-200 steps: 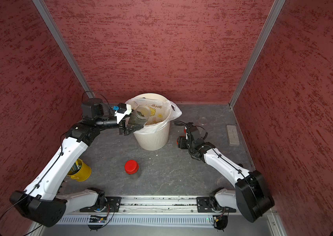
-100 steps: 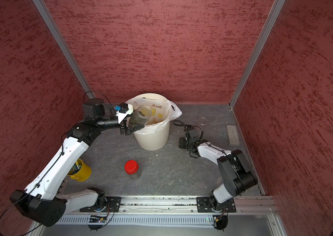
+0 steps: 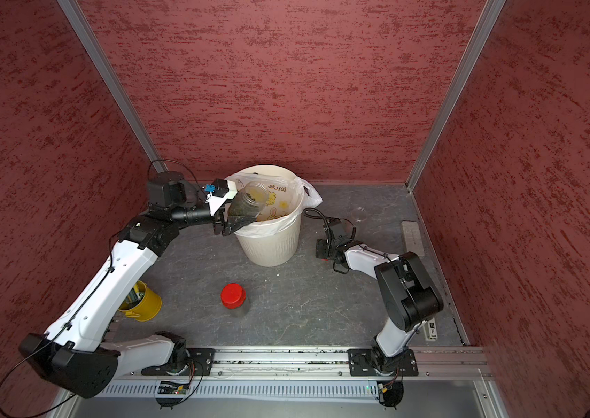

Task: Empty moldy tea leaves from jars
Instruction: Place the lid at the center of the board.

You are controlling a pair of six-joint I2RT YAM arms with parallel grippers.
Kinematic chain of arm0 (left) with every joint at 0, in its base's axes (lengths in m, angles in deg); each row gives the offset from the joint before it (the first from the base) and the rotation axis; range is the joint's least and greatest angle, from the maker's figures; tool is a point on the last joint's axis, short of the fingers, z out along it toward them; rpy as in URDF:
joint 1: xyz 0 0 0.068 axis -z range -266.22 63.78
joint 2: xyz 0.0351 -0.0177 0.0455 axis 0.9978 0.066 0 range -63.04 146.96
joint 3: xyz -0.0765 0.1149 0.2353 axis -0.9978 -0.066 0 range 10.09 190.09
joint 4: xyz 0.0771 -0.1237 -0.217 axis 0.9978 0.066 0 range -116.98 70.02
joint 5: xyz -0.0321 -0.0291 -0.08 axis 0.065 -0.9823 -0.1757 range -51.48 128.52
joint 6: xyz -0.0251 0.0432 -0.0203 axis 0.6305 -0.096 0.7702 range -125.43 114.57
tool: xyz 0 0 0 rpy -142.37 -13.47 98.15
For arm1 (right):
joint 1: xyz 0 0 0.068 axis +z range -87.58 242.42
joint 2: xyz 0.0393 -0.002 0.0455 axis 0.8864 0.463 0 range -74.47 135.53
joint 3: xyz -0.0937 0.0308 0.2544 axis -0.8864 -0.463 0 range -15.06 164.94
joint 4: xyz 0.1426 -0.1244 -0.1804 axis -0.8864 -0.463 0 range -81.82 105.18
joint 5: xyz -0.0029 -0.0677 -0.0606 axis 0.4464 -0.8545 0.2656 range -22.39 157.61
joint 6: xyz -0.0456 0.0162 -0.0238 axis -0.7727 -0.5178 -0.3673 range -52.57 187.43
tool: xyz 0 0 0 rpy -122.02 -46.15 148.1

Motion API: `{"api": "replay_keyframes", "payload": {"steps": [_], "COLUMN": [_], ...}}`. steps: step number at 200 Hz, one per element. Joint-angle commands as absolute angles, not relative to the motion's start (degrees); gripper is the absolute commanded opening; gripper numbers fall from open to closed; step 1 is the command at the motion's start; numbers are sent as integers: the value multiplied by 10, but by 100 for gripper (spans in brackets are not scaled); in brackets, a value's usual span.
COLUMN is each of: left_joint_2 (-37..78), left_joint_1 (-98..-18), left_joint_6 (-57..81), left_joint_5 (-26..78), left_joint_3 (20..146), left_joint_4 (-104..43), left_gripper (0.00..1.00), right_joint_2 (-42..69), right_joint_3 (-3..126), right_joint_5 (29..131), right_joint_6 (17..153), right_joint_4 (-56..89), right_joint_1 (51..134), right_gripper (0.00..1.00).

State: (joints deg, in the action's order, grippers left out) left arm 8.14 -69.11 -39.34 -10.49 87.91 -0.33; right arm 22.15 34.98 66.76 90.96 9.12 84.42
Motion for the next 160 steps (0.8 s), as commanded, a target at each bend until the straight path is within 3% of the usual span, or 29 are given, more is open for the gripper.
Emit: {"api": "replay_keyframes", "payload": {"steps": [1, 34, 88, 160], "left_joint_2": [83, 85, 84, 90], "left_joint_1": [-693, -695, -698, -707], "left_joint_6": [-405, -412, -431, -466], "left_joint_5": [-97, -88, -60, 15], "left_joint_3": [901, 909, 923, 944], "left_joint_4": [1, 12, 29, 42], "left_gripper": [71, 71, 71, 71], "right_joint_2": [235, 235, 221, 157], "right_joint_3": [361, 362, 358, 345], "right_joint_5": [652, 651, 646, 640], "right_joint_6": [907, 909, 910, 921], "right_joint_4": [101, 96, 79, 68], "right_joint_1": [840, 840, 840, 840], "right_gripper": [47, 56, 81, 98]}}
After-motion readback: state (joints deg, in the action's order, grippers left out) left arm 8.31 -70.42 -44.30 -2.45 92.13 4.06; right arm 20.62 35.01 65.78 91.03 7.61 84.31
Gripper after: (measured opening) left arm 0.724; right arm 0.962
